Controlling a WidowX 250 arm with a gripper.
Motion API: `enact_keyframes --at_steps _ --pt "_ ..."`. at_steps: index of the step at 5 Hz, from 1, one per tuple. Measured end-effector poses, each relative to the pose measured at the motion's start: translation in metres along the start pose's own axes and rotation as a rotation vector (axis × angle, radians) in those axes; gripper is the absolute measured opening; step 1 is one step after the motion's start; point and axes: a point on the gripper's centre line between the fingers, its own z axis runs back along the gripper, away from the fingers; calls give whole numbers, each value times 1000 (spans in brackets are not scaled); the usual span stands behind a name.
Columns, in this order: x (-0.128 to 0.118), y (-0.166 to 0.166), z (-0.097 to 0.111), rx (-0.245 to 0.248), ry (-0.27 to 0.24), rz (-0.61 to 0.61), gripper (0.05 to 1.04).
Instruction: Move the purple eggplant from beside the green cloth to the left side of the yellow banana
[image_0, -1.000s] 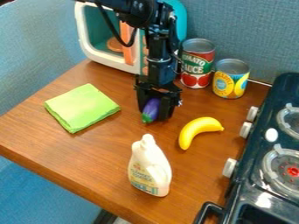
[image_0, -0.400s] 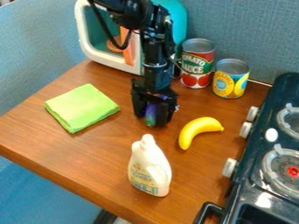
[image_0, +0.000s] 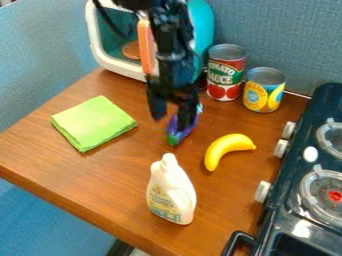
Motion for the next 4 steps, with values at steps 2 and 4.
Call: enact_keyframes --at_steps 2,4 --pt "-52 0 65 -6 -134 36 1001" --pt "-130 24 67 103 -40 104 1001"
